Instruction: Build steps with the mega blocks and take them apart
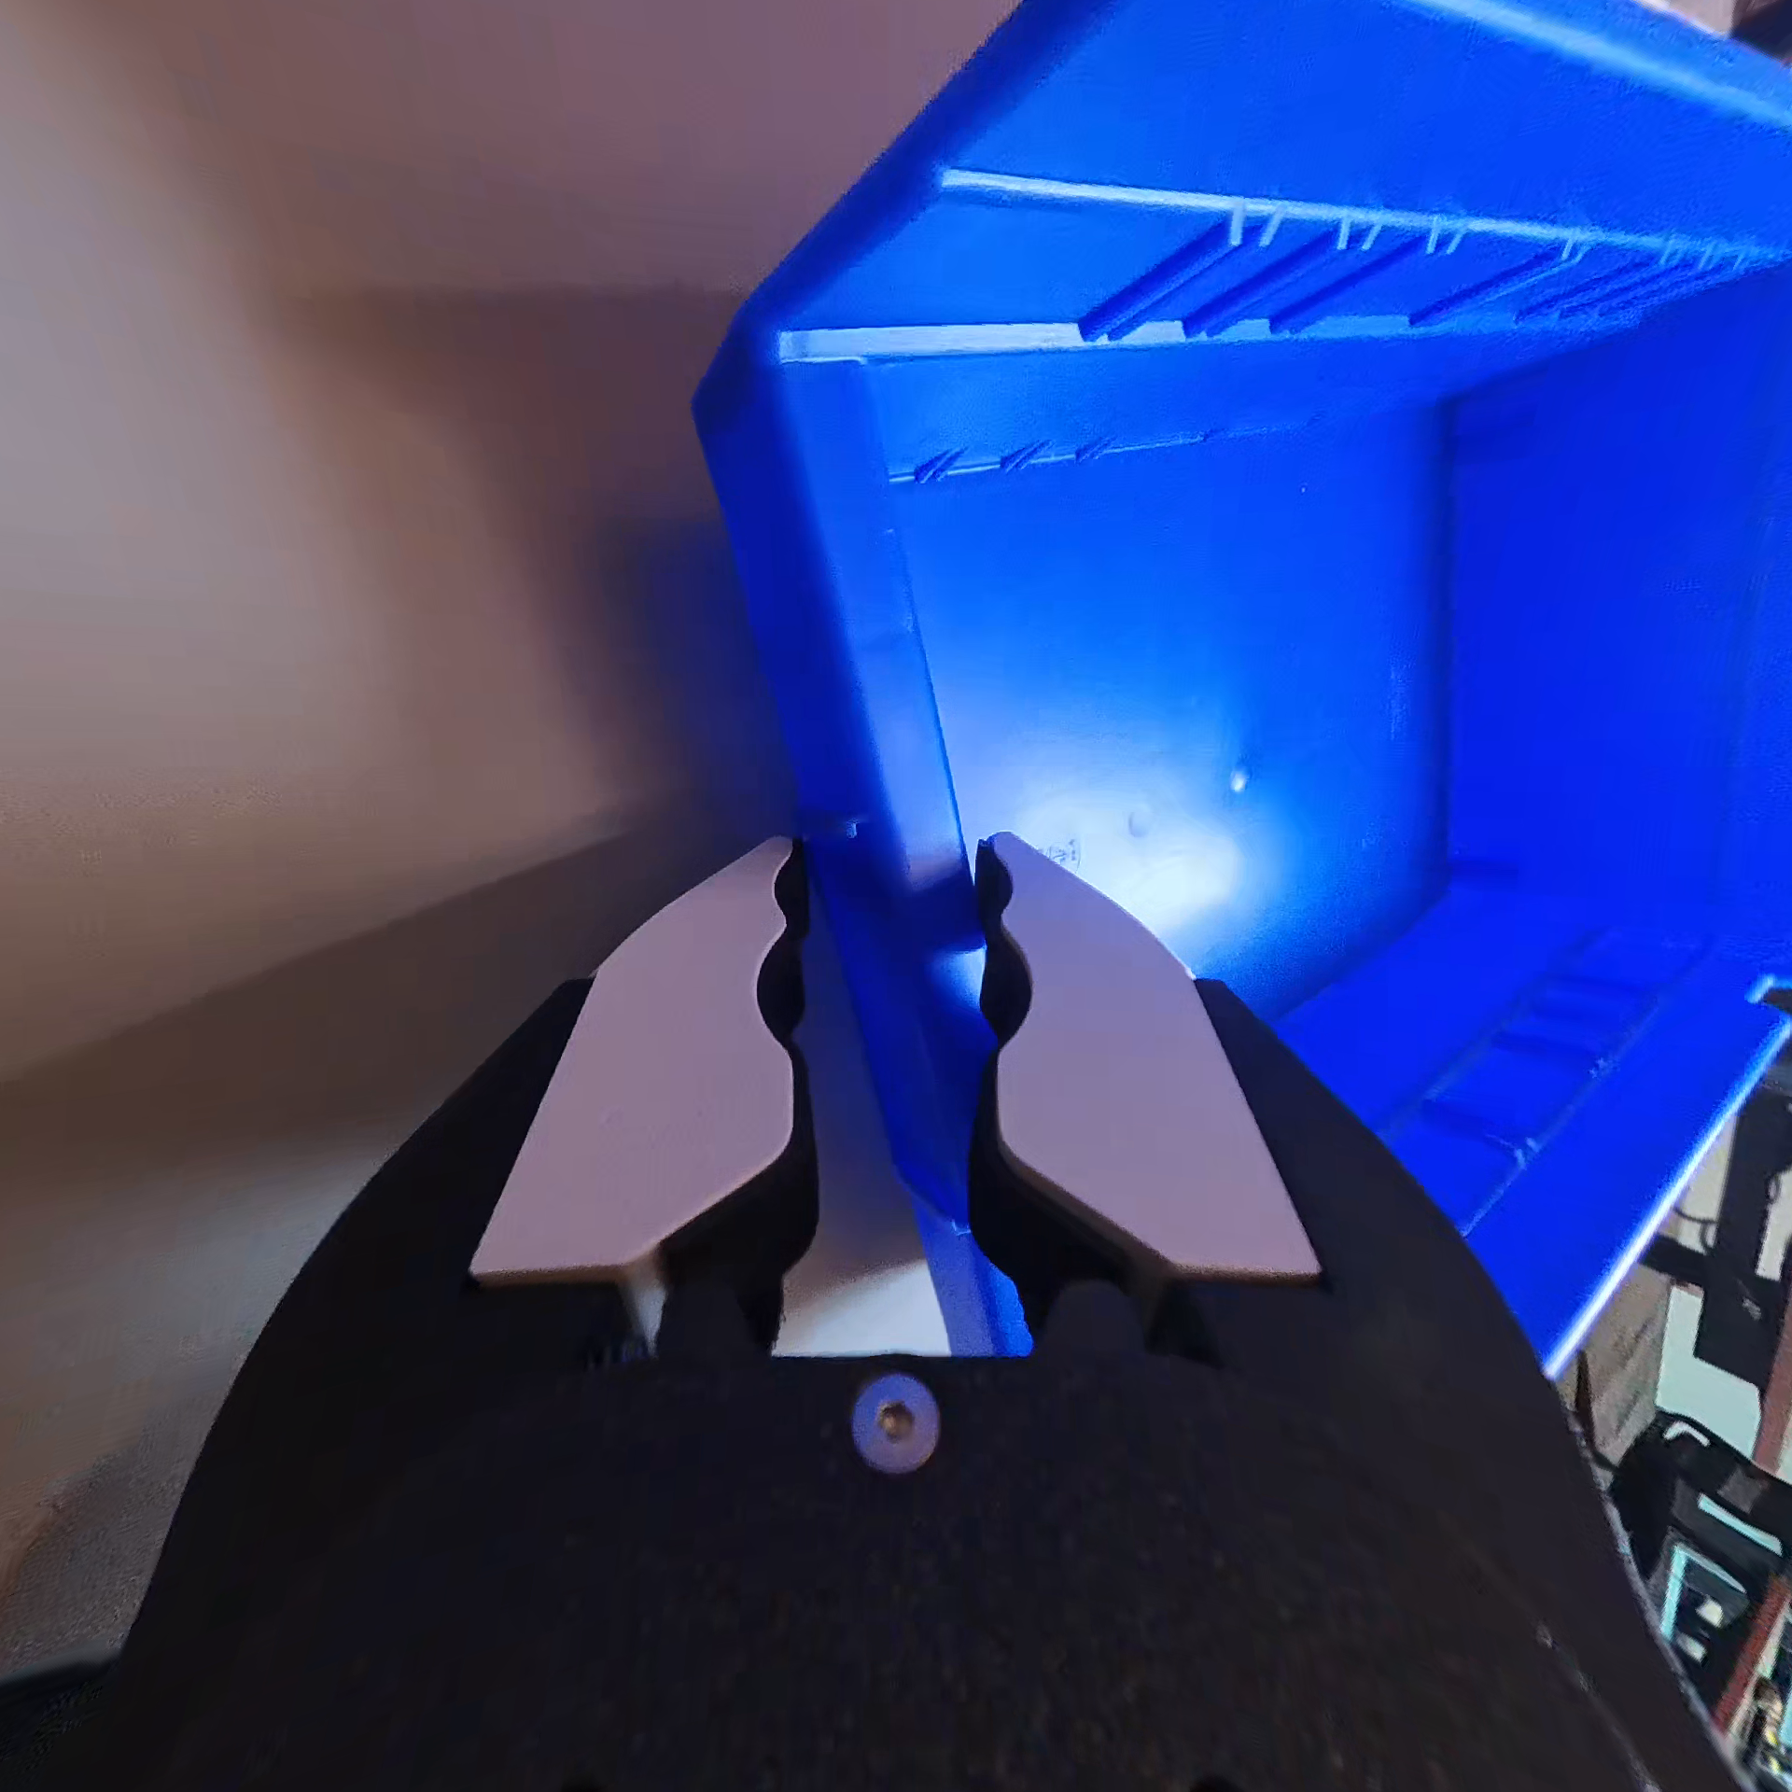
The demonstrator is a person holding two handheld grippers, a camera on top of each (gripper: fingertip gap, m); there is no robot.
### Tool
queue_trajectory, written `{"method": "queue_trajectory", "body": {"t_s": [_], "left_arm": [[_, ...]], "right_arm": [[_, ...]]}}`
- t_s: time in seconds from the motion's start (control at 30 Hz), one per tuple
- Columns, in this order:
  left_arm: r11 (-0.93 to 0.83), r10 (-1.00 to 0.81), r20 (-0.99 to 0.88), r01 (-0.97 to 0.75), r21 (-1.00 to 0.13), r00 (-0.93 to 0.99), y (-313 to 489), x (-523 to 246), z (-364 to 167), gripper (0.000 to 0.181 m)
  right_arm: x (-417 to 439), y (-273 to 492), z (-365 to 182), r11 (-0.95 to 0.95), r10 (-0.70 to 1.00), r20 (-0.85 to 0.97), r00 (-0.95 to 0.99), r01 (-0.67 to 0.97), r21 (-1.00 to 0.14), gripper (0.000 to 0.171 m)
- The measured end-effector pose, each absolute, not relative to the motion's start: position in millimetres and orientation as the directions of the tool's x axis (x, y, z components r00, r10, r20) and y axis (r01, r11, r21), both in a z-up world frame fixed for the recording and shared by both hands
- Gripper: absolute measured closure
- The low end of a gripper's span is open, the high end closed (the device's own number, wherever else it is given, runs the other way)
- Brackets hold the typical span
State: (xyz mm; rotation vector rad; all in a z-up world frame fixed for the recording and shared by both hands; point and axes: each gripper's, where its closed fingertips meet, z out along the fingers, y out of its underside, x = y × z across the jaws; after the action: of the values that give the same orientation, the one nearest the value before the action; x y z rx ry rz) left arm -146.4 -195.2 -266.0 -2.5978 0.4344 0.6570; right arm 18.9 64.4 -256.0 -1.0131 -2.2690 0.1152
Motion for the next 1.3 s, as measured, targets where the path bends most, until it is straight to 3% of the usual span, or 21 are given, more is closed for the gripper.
{"method": "queue_trajectory", "body": {"t_s": [0.53, 0.8, 1.0, 1.1, 1.3], "left_arm": [[-0.886, -0.028, -0.521, -0.263, -0.382, 0.853, -176.2, -204.2, -265.2, 0.148], [-0.891, 0.01, -0.561, -0.247, -0.381, 0.828, -181.5, -210.0, -263.8, 0.147], [-0.882, 0.013, -0.536, -0.243, -0.404, 0.844, -182.8, -205.8, -263.0, 0.14], [-0.878, 0.035, -0.537, -0.231, -0.419, 0.843, -183.6, -208.8, -262.9, 0.146], [-0.879, 0.096, -0.527, -0.177, -0.443, 0.844, -181.9, -217.3, -263.0, 0.145]], "right_arm": [[38.6, 203.5, -255.2, 0.543, 0.766, 0.582, -0.274, 0.761, -0.355, 0.139], [43.6, 206.8, -244.1, 0.543, 0.74, 0.637, -0.215, 0.75, -0.377, 0.137], [65.9, 210.9, -246.9, 0.464, 0.801, 0.56, -0.213, 0.813, -0.353, 0.13], [63.1, 218.3, -248.5, 0.482, 0.771, 0.604, -0.2, 0.803, -0.35, 0.138], [45.0, 227.3, -247.9, 0.524, 0.76, 0.621, -0.192, 0.746, -0.411, 0.139]]}}
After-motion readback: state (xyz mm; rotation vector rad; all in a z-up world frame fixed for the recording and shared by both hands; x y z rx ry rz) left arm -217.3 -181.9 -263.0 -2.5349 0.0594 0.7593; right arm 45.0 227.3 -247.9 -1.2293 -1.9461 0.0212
